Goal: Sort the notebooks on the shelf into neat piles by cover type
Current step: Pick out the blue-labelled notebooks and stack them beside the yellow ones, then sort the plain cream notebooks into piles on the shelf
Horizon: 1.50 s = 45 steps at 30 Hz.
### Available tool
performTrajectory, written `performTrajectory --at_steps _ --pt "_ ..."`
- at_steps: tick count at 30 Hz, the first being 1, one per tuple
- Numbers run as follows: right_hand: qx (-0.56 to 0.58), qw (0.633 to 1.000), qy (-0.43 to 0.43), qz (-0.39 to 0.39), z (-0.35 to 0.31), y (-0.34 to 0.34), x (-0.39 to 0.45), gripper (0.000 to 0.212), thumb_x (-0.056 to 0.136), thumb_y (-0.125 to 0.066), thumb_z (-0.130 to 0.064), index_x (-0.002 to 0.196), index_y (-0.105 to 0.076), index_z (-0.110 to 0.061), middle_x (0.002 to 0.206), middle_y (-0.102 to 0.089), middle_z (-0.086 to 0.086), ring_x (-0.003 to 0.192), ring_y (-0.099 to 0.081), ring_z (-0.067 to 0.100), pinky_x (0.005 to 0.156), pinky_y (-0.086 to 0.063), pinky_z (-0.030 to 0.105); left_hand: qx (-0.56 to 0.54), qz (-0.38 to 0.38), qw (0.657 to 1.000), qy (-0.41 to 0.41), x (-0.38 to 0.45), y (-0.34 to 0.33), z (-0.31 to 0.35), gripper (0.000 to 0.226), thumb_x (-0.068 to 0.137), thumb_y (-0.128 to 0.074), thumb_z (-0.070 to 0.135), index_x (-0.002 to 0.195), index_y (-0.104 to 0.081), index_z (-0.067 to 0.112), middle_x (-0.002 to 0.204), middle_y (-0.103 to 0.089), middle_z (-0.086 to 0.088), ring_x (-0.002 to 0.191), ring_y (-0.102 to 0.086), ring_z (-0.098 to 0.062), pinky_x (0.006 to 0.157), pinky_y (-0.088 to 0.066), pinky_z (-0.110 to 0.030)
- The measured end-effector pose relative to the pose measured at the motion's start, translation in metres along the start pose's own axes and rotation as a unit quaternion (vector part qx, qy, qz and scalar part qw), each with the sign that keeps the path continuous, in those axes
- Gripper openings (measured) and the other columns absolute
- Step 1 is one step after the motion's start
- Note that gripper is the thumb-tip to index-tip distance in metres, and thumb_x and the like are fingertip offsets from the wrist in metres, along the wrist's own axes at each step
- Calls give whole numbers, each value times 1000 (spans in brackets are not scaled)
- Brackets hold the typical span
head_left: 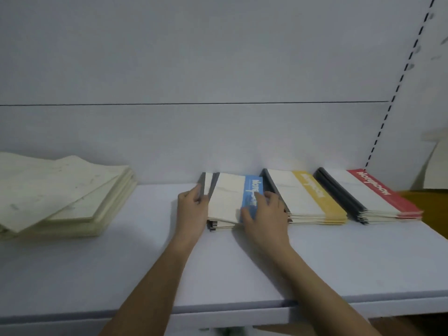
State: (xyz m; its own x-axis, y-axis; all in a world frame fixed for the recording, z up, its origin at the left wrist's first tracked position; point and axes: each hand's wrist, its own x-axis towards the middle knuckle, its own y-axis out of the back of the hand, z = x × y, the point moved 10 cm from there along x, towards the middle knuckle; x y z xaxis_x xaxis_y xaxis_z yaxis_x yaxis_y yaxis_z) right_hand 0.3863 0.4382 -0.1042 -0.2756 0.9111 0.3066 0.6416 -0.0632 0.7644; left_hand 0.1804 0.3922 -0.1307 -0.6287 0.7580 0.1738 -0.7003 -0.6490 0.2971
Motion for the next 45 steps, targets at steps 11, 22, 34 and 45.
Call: performTrajectory --at_steps 11,22,34,45 --pt "86 995 15 -49 13 -19 11 47 95 -52 -42 138 -48 -24 149 -35 -2 128 -26 21 99 -25 28 61 -7 998 -32 -16 4 12 24 94 -60 12 112 -63 28 95 -64 23 87 -60 7 70 -41 1" --pt "85 996 21 19 14 -13 13 42 100 -43 -31 140 -44 -17 146 -40 2 125 -34 22 97 -35 34 208 -72 971 -94 -31 -28 28 49 99 -45 39 141 -46 14 143 -50 0 130 -46 -18 112 -33 -29" --pt "156 974 144 74 -37 22 -13 45 97 -50 -13 141 -43 -12 148 -41 0 139 -33 13 109 -19 15 258 -7 948 -186 -56 42 71 37 101 -45 35 135 -53 22 137 -53 10 130 -41 -8 104 -26 -15" --pt "163 957 238 -24 -281 -44 -67 45 94 -54 -38 136 -45 -23 136 -47 -9 127 -35 10 90 -27 15 369 100 916 -122 -1 343 85 37 99 -45 40 131 -55 24 135 -57 0 126 -48 -22 104 -39 -39"
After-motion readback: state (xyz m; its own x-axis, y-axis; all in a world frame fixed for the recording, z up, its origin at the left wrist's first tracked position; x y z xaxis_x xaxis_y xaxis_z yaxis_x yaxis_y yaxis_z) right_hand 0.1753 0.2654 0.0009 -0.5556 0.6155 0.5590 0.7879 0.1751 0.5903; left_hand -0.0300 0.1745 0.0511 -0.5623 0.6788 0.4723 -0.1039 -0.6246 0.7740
